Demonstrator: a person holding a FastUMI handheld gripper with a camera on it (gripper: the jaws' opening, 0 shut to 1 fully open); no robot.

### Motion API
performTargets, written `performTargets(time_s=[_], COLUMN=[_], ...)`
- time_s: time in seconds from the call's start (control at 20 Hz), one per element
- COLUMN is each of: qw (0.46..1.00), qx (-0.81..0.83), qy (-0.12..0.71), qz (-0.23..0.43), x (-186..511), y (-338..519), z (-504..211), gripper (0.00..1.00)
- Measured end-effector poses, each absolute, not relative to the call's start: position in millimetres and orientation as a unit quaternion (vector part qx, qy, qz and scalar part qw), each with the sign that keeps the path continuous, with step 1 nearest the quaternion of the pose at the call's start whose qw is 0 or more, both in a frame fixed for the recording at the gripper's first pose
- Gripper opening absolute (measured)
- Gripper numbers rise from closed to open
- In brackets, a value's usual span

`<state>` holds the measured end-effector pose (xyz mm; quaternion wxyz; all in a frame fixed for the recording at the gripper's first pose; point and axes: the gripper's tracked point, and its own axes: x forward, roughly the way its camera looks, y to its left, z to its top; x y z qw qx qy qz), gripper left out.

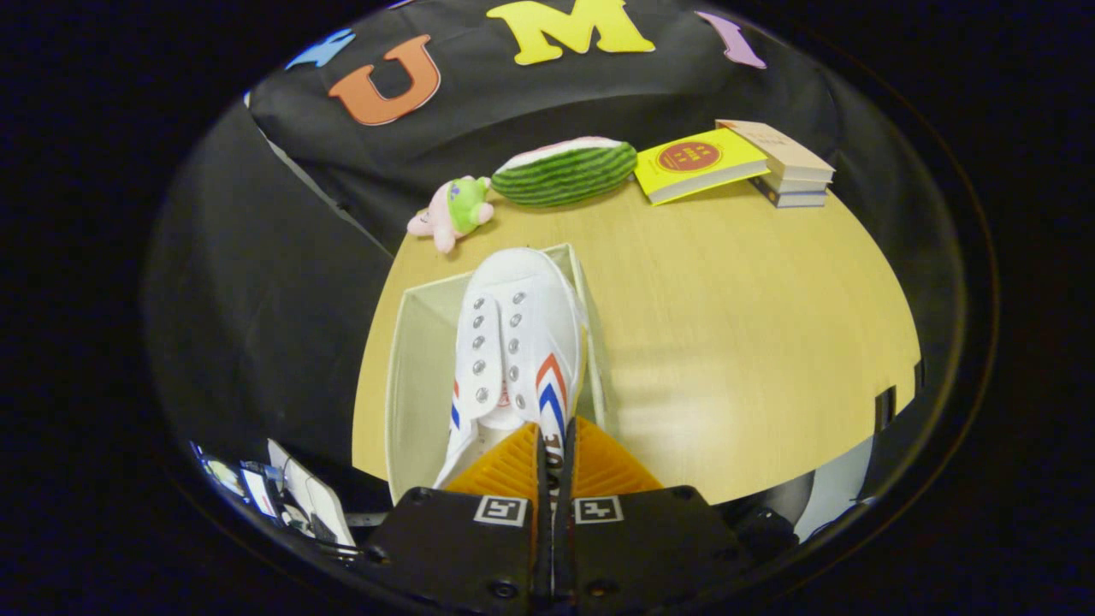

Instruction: Open the storage box then place both shoes into the box .Put the left shoe in first, then the right shoe, with the right side of both shoes facing outward in a uniform manner.

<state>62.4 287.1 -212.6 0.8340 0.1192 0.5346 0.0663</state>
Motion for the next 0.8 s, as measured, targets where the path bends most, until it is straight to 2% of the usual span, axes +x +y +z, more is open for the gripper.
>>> performTargets(time_s=[0.05,0.15,0.2,0.3,0.45,0.55,0.6,0.7,0.8], qw=[0.832,0.832,0.834,0.841,0.858,0.879,0.889,0.908,0.922], qx=[0.125,0.129,0.129,0.132,0.130,0.121,0.115,0.104,0.091], qy=[0.536,0.534,0.530,0.517,0.486,0.448,0.428,0.390,0.358], qz=[0.066,0.074,0.079,0.090,0.105,0.114,0.114,0.116,0.116], x=[64.2,65.7,65.8,69.6,80.2,88.5,92.7,100.9,105.1], y=[288.8,293.3,293.6,298.1,298.1,294.0,290.0,281.0,271.8], z=[-214.6,-215.7,-213.6,-209.3,-201.0,-183.7,-177.9,-162.7,-141.5], gripper=[0.08,0.18,0.28,0.38,0.34,0.39,0.49,0.55,0.68])
